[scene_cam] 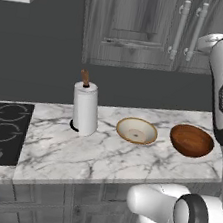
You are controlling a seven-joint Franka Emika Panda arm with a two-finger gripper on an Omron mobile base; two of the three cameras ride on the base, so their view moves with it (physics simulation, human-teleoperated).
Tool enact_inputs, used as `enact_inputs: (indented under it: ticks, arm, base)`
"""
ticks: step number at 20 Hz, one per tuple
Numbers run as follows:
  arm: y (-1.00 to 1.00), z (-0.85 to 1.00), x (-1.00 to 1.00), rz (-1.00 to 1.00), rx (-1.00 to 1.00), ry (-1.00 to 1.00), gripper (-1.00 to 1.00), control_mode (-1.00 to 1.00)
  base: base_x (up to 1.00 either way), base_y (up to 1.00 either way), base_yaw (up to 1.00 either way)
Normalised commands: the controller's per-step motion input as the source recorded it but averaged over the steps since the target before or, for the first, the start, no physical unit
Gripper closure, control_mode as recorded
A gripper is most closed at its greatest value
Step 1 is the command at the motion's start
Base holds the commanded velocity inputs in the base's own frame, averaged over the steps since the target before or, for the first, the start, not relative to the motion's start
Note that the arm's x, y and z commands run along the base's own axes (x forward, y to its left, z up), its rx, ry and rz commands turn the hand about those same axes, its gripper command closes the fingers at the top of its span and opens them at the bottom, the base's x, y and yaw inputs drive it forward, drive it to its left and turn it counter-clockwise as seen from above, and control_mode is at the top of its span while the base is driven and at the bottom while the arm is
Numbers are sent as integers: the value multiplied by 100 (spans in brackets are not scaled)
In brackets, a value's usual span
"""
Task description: Open the cabinet. Pick the bowls from the counter and place them in the cabinet. Then close the cabinet.
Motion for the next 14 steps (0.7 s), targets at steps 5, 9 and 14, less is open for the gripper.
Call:
enact_inputs:
  ticks: [5, 9, 14]
  arm:
    - [-8, -1, 29, -2, 1, 4, -100, -100]
    - [-9, -12, 10, 0, 7, -10, -100, -100]
    - [-4, -23, 13, 0, 11, -8, -100, -100]
  base:
    - [0, 0, 0]
    - [0, 0, 0]
    - [0, 0, 0]
